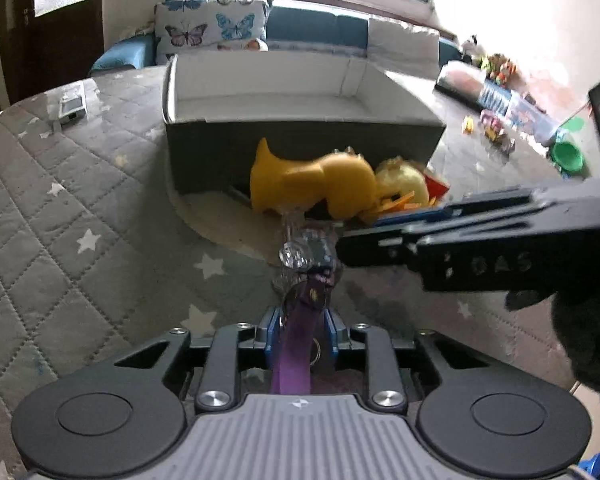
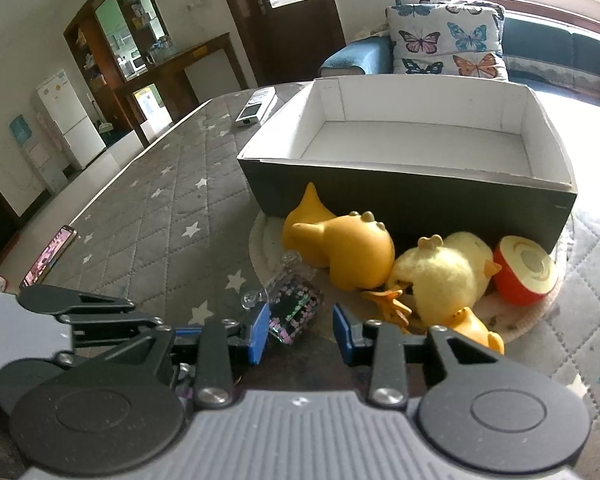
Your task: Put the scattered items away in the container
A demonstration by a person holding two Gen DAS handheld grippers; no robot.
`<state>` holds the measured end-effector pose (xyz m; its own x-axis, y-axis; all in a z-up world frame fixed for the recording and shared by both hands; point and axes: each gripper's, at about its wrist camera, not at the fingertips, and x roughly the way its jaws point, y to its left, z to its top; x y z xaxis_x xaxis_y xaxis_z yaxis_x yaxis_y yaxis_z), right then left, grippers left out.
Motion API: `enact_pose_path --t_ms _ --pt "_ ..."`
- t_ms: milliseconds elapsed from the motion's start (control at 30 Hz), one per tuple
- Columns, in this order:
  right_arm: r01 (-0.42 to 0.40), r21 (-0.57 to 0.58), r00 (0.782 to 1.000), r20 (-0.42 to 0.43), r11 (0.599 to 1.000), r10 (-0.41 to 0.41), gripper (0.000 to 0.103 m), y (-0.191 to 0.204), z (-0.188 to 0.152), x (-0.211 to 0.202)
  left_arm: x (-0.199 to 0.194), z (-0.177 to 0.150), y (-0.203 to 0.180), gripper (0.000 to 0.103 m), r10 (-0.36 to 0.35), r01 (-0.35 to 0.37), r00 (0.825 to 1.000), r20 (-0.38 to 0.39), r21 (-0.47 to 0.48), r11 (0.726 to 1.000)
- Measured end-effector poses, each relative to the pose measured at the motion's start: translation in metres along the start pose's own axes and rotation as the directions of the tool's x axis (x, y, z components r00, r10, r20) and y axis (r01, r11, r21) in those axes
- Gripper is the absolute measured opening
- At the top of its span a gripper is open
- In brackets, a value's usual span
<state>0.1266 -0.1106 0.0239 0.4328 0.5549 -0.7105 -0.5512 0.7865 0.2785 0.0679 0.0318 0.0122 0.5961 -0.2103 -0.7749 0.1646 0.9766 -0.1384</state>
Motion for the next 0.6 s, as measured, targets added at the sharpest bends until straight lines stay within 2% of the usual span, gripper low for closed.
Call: enact_pose_path --t_ms 200,333,433,600 --pt "-0.002 0.011 1.0 0.006 1.0 0.002 0.035 0.0 0.005 0.004 0.005 0.001 0.005 0.028 -0.007 0.007 1.0 -0.001 -0.047 0.999" --pt "-0.002 0.024 1.0 0.016 1.0 0.001 0.04 0.001 0.012 0.009 0.006 0.0 0.004 0.026 -0.018 0.018 1.0 0.012 -0.024 1.0" --pt "-0.002 0.018 1.0 0.018 1.0 0.002 0.04 0.006 0.018 0.014 0.005 -0.002 0.005 0.021 -0.027 0.027 0.999 0.019 -0.012 1.0" --pt "0.014 -0.007 1.0 -0.011 1.0 -0.014 0.04 0.016 0.024 0.028 0.004 -0.004 0.006 0.02 -0.034 0.034 0.999 0.026 0.002 0.999"
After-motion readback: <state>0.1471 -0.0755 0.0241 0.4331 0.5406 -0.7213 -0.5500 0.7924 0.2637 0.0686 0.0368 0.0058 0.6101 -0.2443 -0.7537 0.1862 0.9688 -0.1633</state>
